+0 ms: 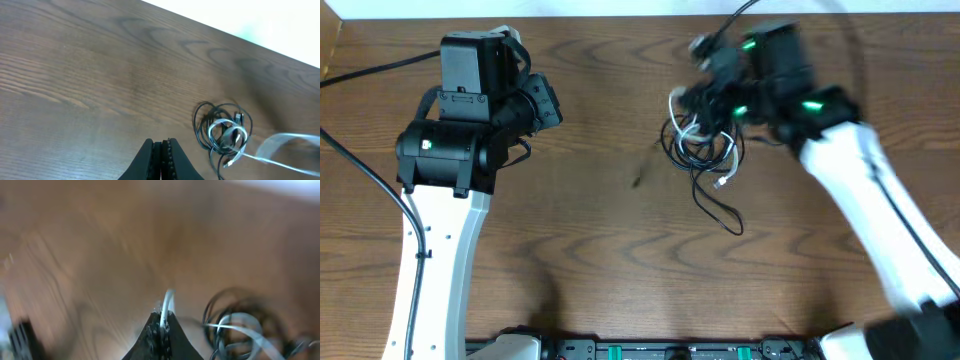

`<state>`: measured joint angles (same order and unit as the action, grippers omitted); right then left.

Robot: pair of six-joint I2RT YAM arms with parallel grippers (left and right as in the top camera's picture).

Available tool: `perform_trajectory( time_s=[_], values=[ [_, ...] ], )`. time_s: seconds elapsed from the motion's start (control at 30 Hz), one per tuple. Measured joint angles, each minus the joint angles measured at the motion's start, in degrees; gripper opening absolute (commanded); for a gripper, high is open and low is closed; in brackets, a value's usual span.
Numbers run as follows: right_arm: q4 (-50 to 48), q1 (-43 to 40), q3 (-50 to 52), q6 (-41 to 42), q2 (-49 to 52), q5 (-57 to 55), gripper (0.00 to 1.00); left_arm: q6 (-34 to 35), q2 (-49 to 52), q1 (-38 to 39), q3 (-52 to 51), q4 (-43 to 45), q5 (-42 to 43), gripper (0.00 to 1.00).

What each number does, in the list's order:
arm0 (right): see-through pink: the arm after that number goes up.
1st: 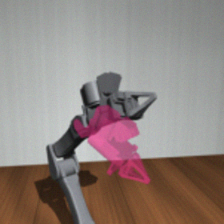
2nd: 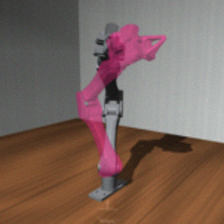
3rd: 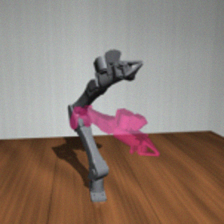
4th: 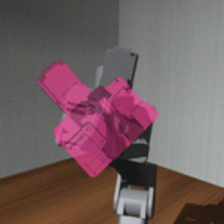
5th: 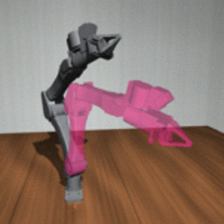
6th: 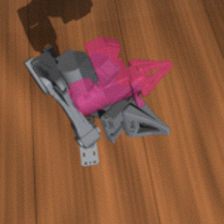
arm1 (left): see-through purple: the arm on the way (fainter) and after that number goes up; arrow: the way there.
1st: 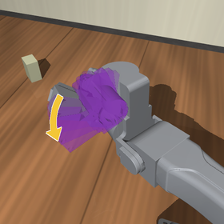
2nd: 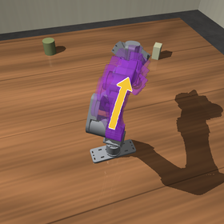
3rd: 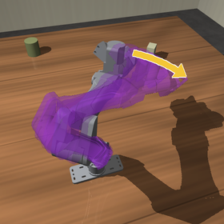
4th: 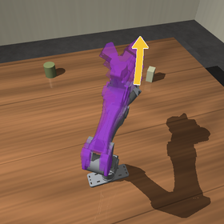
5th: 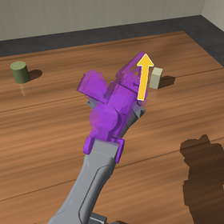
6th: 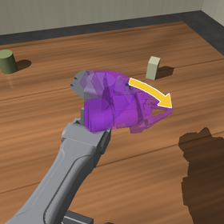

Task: Untangle cables
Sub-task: 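Lift the white cable with the right gripper and pull it upward-right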

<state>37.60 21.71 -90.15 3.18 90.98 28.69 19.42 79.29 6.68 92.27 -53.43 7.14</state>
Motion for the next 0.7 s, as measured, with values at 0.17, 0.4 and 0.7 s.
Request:
perform_trajectory(
  time_s=[0.17, 0.4, 0.7],
  values=[
    [-1.5, -1.0, -4.9, 5.7, -10.4, -5.1, 0.01, 0.0, 0.0, 0.0, 0.0, 0.0, 0.0, 0.08],
    [-8.5, -3.7, -7.3, 11.2, -18.4, -9.0, 0.01, 0.0, 0.0, 0.0, 0.0, 0.0, 0.0, 0.08],
    [-16.6, -4.0, -7.8, 15.0, -21.9, -11.3, 0.01, 0.0, 0.0, 0.0, 0.0, -0.1, 0.3, 0.08]
  ],
)
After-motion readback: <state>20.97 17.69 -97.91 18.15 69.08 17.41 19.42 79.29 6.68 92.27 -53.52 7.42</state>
